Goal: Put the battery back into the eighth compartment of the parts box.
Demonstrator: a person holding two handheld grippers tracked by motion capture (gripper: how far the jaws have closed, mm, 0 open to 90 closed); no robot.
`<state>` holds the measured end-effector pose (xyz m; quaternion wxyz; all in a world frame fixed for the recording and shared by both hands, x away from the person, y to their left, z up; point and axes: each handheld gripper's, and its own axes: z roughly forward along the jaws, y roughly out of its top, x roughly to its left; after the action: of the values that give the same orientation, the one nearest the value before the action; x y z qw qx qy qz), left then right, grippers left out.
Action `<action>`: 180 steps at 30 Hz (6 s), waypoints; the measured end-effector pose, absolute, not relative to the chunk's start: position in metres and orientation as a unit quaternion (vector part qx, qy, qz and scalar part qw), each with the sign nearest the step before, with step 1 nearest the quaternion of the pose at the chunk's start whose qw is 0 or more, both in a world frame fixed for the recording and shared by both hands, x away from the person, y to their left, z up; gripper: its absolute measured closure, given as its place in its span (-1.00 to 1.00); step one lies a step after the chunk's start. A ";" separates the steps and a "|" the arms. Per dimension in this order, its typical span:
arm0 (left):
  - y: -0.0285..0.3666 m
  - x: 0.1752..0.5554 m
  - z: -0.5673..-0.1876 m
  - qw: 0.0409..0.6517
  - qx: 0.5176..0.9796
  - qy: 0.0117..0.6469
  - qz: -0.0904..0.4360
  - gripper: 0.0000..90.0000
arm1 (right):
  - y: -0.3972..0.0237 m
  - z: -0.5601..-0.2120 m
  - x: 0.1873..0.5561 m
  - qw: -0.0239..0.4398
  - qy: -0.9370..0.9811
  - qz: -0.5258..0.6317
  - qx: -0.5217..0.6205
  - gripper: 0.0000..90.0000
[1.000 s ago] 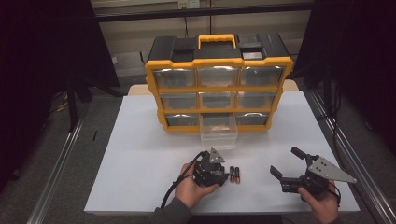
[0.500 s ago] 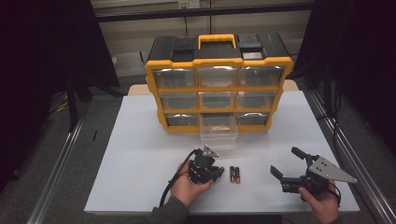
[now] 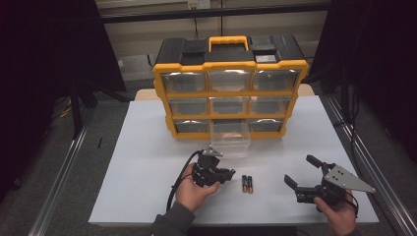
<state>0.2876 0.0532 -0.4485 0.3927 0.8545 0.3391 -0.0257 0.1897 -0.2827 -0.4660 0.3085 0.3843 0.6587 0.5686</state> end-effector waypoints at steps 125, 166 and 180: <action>0.075 0.302 -0.417 0.464 0.842 0.273 0.041 -0.67 | -0.281 -0.466 0.190 0.303 0.665 0.571 0.374 -0.99; 0.011 0.275 -0.473 0.404 0.880 0.248 0.033 -0.05 | -0.279 -0.464 0.190 0.305 0.665 0.572 0.370 -0.99; 0.018 0.274 -0.479 0.381 0.890 0.250 0.022 0.57 | -0.281 -0.464 0.190 0.307 0.663 0.574 0.370 -0.98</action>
<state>0.2740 0.0175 -0.4786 0.3812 0.8899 0.2497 0.0223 0.1899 -0.2809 -0.4638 0.3069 0.3701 0.6631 0.5737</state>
